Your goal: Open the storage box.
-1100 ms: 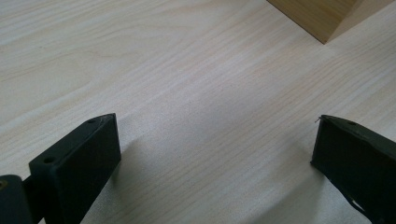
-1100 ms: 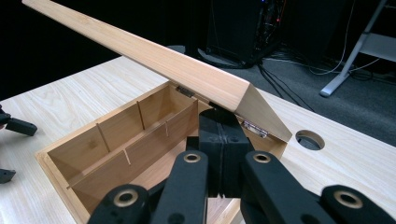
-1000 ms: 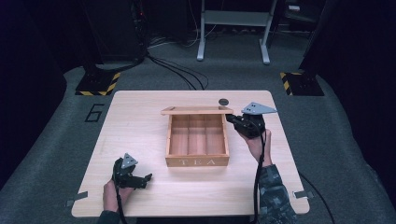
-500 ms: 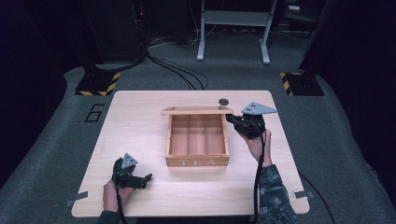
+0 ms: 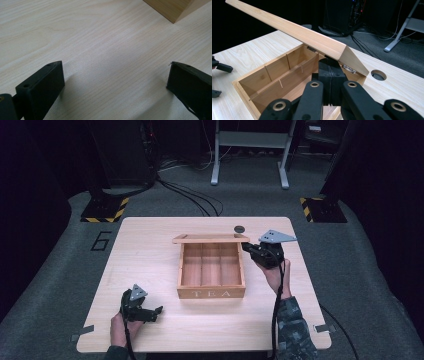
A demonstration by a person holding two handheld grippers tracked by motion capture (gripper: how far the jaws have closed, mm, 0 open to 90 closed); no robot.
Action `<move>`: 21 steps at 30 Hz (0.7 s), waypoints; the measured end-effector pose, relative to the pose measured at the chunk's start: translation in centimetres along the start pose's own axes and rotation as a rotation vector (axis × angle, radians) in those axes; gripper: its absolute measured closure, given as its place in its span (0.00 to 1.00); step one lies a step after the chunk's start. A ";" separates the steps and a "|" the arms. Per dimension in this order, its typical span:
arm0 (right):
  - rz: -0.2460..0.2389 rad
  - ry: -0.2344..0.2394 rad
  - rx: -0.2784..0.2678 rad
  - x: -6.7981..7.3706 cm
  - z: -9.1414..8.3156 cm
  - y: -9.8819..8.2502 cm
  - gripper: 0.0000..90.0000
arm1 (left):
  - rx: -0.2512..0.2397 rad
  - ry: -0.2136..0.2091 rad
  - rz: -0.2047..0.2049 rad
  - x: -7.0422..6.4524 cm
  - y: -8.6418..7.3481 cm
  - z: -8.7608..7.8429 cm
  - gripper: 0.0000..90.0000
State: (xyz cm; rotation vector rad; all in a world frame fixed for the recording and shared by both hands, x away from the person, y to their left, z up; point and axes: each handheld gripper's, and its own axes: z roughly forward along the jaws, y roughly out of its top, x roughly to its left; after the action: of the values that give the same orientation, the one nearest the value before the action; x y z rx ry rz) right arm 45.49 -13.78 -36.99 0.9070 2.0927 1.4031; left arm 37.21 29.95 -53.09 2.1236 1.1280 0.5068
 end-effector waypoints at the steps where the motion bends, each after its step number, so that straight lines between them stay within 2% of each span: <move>1: 0.001 0.000 0.001 0.0 0.0 0.0 1.00 | 0.002 -0.001 0.001 0.0 0.0 0.0 0.01; 12: 0.010 0.005 0.004 0.4 -0.2 -0.8 1.00 | -0.003 -0.001 0.002 0.0 0.0 0.0 0.01; 13: 0.011 0.007 0.003 0.5 -0.2 -1.0 1.00 | -0.004 -0.002 -0.007 -0.1 0.0 0.0 0.01; 16: 0.008 0.009 0.008 0.8 -0.3 -1.4 1.00 | 0.006 -0.014 -0.004 0.0 0.0 -0.1 0.01; 21: 0.004 0.013 0.007 1.1 -0.4 -2.3 1.00 | 0.007 -0.010 0.002 0.0 0.0 -0.1 0.01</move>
State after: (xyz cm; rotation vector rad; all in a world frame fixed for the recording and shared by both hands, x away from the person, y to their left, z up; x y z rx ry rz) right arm 43.90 -13.84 -38.99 0.9077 2.1082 1.4082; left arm 37.21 30.00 -53.04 2.1307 1.1240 0.4928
